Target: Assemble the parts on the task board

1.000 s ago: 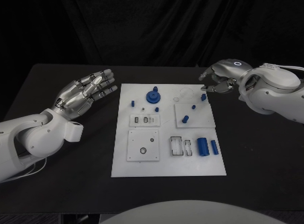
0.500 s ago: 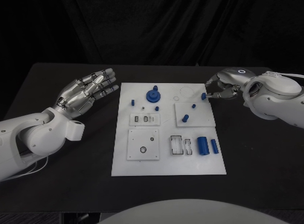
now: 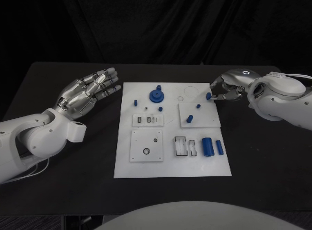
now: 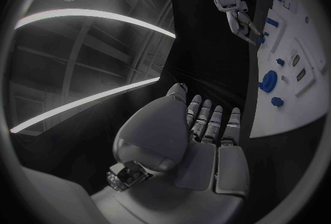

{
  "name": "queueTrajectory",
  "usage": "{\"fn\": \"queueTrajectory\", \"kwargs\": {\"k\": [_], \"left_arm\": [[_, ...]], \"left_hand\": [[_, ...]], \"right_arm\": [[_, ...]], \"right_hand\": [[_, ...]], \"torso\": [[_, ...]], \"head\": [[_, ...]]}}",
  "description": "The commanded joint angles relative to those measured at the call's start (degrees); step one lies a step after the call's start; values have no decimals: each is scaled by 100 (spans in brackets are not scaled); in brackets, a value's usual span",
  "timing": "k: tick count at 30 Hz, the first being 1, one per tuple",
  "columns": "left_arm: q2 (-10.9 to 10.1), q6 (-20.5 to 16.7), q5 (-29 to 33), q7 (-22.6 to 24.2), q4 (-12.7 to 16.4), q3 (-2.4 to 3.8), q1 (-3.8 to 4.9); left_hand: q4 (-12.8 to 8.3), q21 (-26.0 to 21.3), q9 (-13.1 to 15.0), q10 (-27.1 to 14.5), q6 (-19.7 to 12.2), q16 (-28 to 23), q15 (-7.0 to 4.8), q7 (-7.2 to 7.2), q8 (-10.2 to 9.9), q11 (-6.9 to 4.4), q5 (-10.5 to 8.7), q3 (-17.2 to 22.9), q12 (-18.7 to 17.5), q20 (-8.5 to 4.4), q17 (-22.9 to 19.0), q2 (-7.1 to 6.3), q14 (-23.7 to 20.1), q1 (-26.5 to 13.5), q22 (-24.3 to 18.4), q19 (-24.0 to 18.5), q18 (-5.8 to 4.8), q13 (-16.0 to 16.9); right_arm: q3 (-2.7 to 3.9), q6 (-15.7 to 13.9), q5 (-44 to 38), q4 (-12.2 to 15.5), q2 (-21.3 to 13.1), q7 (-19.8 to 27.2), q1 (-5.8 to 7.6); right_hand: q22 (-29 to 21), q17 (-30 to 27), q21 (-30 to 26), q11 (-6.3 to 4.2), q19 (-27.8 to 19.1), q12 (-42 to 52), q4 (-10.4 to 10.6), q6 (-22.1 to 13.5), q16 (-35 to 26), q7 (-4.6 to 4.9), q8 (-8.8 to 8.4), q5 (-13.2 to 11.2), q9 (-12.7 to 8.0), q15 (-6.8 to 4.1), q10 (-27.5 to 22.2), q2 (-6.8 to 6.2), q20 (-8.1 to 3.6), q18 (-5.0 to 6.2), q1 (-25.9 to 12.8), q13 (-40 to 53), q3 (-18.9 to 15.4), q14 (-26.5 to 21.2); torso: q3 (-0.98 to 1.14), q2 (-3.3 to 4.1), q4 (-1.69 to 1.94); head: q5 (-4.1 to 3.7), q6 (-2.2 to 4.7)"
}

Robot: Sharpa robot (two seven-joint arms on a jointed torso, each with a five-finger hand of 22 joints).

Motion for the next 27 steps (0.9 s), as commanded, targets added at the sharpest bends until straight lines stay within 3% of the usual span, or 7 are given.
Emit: {"fn": "queueTrajectory", "kwargs": {"k": [1, 27], "left_arm": [[8, 86, 19, 57, 4, 5, -10], [6, 132, 19, 57, -10, 5, -29]], "left_hand": [[-4, -5, -7, -16, -25, 33, 48, 11, -6, 34, 9, 30, 6, 38, 5, -10, 11, 30, -8, 6, 97, 0], [-5, -7, -5, -14, -14, 33, 54, 11, 1, 36, 5, 45, 13, 38, 5, -10, 9, 25, -9, 3, 96, 1]], "right_arm": [[1, 69, -16, -47, 28, -112, -37], [2, 2, -16, -233, 240, -24, -139]], "right_hand": [[1378, 1182, -37, -7, 372, -33, 0, 64, -47, 5, 40, -14, -1, -21, 42, -24, -31, 54, 51, 942, -28, 445], [1355, 1098, -102, 0, 331, -58, -49, 66, -155, 15, 29, 6, -13, -15, 16, -18, -24, 71, 231, 917, -48, 402]], "torso": [[0, -3, 0], [1, -2, 2]], "head": [[1, -10], [-13, -54]]}}
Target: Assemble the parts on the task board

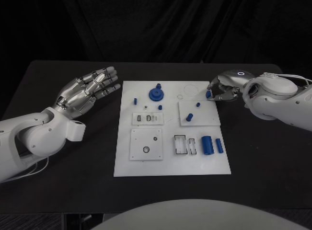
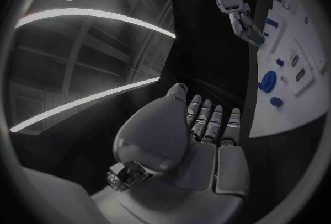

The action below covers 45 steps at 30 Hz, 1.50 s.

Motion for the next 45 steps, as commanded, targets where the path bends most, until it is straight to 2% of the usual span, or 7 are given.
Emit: {"fn": "queueTrajectory", "kwargs": {"k": [1, 3, 8, 16, 25, 43, 45], "left_arm": [[8, 88, 19, 60, 11, 5, -11], [8, 88, 19, 61, 12, 5, -13], [8, 91, 19, 56, 8, 5, -18], [11, 104, 19, 33, 1, 5, -32], [5, 105, 19, -1, -9, 5, -52], [-18, 90, 19, -55, -3, 5, -80], [-21, 89, 19, -59, 0, 5, -81]], "left_hand": [[11, -7, -5, -13, -14, 33, 33, 10, 1, 36, 5, 29, 13, 38, 6, -10, -13, 25, -9, 4, 96, 1], [11, -7, -5, -13, -14, 33, 33, 10, 1, 36, 5, 29, 13, 38, 6, -10, -13, 25, -9, 4, 96, 1], [10, -8, -6, -16, -23, 31, 33, 11, -1, 37, 5, 35, 11, 38, 5, -9, -16, 23, -9, 2, 95, 0], [10, -9, -6, -18, -24, 30, 33, 11, -1, 39, 6, 39, 9, 38, 5, -9, -18, 23, -10, -1, 95, 0], [9, -11, -6, -20, -28, 27, 33, 11, -2, 40, 5, 43, 7, 38, 4, -9, -23, 22, -11, -3, 95, 0], [7, -13, -6, -20, -30, 25, 32, 15, -1, 42, 5, 50, 10, 39, 3, -11, -27, 19, -12, -6, 94, 0], [7, -13, -6, -20, -30, 25, 32, 15, -1, 42, 5, 50, 10, 39, 3, -11, -27, 19, -12, -6, 94, 0]], "right_arm": [[2, -17, -17, -12, 16, -28, -20], [2, -16, -17, -15, 23, -24, -24], [2, -12, -17, -27, 48, -12, -37], [3, -16, -17, -55, 76, 5, -59], [3, -130, -17, -77, 109, 20, -73], [5, -173, -17, -101, 174, -70, -82], [5, -186, -17, -99, 177, -81, -82]], "right_hand": [[1351, 1098, -38, 0, 331, -36, -14, 4, -25, -6, 8, 5, -12, -16, 17, -8, -24, 71, 67, 917, -14, 403], [1349, 1089, -47, 5, 326, -42, -32, 10, -38, -1, 9, 75, -14, -12, 10, 6, -20, 73, 128, 912, -16, 398], [1345, 1079, -65, 4, 319, -50, -96, 109, -55, 1, 54, 571, 21, -13, 2, 47, -20, 77, 314, 909, -9, 395], [1345, 1070, -70, 0, 320, -43, -125, 328, -70, 2, 175, 983, 146, -14, 10, 69, -22, 77, 418, 920, 14, 392], [1343, 1059, -78, -20, 317, -24, -144, 546, -87, -28, 375, 1010, 310, -31, 30, 117, -35, 79, 472, 941, 35, 387], [1343, 1055, -80, -35, 317, -13, -131, 610, -94, -45, 467, 1044, 393, -40, 41, 171, -44, 79, 462, 954, 39, 386], [1343, 1057, -81, -45, 317, -9, -133, 643, -90, -59, 519, 1137, 443, -49, 44, 203, -52, 79, 466, 958, 50, 389]], "torso": [[0, 1, 2], [-1, 1, -1], [-2, -1, -4], [-1, -1, 2], [-3, -1, -1], [0, -1, -1], [-1, -1, 0]], "head": [[-6, 0], [0, -3], [9, -9], [7, -11], [13, -17], [16, -20], [21, -17]]}}
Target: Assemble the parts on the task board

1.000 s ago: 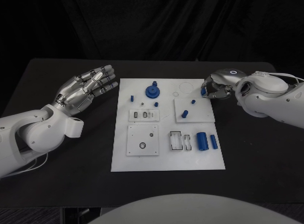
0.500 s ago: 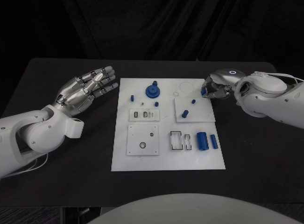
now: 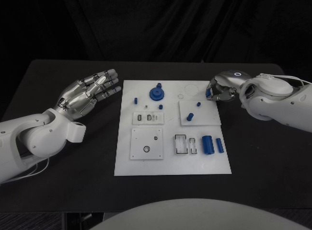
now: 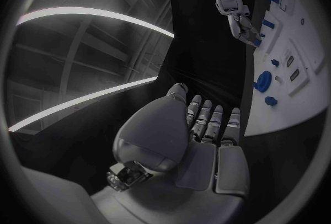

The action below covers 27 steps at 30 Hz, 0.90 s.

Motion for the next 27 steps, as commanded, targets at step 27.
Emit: {"fn": "queueTrajectory", "kwargs": {"k": [27], "left_arm": [[-11, 25, 19, -7, 33, 5, -23]], "left_hand": [[-16, -13, -6, 6, -32, 25, 26, 25, 0, 28, 9, 55, 22, 39, 4, -11, -30, 18, -7, -5, 92, 2]], "right_arm": [[15, -1043, -17, 1393, -127, -147, 292]], "right_hand": [[1395, 1139, 104, -121, 409, 189, -183, 415, 86, -81, 435, 583, 397, -123, 247, 100, -123, 43, 163, 1145, 99, 444]], "torso": [[-1, 0, -2]], "head": [[44, -12]]}}
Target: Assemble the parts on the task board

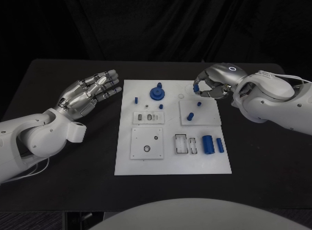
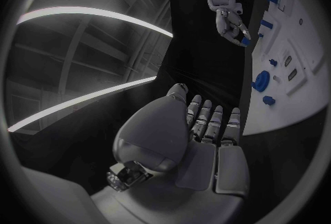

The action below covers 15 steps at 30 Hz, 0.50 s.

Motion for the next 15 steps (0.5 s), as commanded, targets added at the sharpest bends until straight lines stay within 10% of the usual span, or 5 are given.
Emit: {"fn": "queueTrajectory", "kwargs": {"k": [1, 15], "left_arm": [[11, 23, 19, 44, 22, 5, -8], [49, 17, 19, 31, 42, 5, -8]], "left_hand": [[0, -13, -6, 5, -32, 25, 5, 25, 0, 28, 9, 39, 22, 39, 4, -11, -8, 18, -8, -5, 92, 2], [-3, -10, -4, 9, -24, 28, 3, 27, 4, 27, 12, 45, 27, 39, 5, -11, -6, 18, -6, 1, 92, 3]], "right_arm": [[2, -268, -19, 224, 78, -178, 26], [-1, 423, -484, 827, 669, -1189, -108]], "right_hand": [[1393, 1147, 29, -39, 410, 29, -65, 88, 39, -63, 50, 100, 122, -41, 259, 41, -43, 42, 16, 1158, 7, 448], [1383, 1127, 5, -13, 400, 64, -178, 112, 16, -36, 129, 270, 255, -33, 300, -1, -45, 50, 29, 1195, 28, 452]], "torso": [[-1, 3, 3], [2, 18, 21]], "head": [[26, 2], [39, 2]]}}
